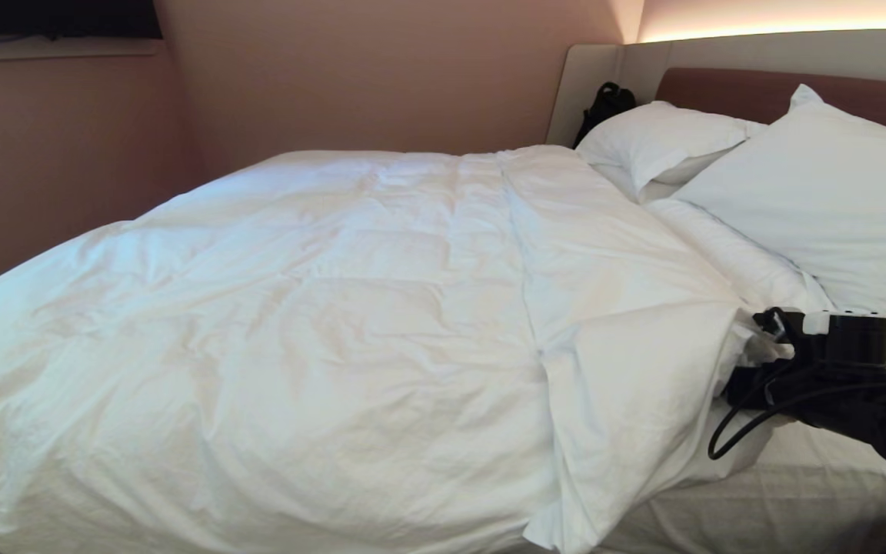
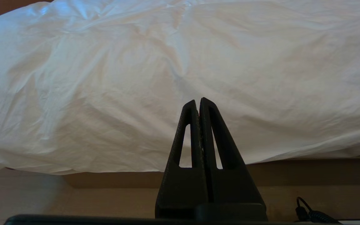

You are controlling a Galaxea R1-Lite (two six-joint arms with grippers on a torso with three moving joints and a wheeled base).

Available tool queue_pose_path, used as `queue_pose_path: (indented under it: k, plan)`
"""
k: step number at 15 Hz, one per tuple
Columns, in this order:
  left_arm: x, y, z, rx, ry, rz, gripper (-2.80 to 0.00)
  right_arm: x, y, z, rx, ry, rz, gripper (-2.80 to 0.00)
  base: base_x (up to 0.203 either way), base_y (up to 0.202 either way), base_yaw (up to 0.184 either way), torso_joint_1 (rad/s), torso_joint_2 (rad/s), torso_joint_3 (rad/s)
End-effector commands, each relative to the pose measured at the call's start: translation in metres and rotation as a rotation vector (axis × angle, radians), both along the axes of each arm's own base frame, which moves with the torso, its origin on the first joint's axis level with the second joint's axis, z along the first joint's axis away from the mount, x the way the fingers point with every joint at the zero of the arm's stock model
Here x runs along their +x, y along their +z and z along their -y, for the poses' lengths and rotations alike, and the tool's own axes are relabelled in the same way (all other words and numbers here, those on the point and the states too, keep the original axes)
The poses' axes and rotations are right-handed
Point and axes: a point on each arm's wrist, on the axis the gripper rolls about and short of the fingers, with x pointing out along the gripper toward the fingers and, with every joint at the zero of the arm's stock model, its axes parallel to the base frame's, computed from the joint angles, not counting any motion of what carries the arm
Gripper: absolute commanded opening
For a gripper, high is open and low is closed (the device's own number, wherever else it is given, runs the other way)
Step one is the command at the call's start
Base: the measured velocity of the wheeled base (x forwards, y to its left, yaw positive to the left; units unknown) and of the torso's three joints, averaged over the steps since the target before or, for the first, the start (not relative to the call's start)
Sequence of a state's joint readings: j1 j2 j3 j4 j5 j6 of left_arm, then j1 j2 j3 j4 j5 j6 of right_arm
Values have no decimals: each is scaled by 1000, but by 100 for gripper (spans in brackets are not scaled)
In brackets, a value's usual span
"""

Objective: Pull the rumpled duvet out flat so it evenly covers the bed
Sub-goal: Flatten the corners of the folded blanket

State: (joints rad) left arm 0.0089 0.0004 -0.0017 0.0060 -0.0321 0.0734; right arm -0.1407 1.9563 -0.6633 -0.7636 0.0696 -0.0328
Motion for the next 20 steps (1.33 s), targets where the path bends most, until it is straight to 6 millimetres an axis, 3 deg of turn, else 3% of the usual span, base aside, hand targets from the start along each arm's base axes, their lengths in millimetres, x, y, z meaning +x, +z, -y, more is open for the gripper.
queue_pose_path:
  k: [1, 4, 10, 13, 20]
  plan:
    - [0, 0, 0, 0, 0, 0, -280, -4, 9, -6, 5, 22, 21, 0, 0, 0, 0, 0, 0, 0]
    - [0, 0, 0, 0, 0, 0, -280, -1, 33, -22, 8, 28, 103, 0, 0, 0, 0, 0, 0, 0]
    - [0, 0, 0, 0, 0, 0, -280, 16, 61, -27, 29, -40, 130, 0, 0, 0, 0, 0, 0, 0]
    - [0, 0, 0, 0, 0, 0, -280, 20, 57, -27, 48, -51, 101, 0, 0, 0, 0, 0, 0, 0]
    - [0, 0, 0, 0, 0, 0, -280, 20, 28, -25, 33, -88, 0, 0, 0, 0, 0, 0, 0, 0]
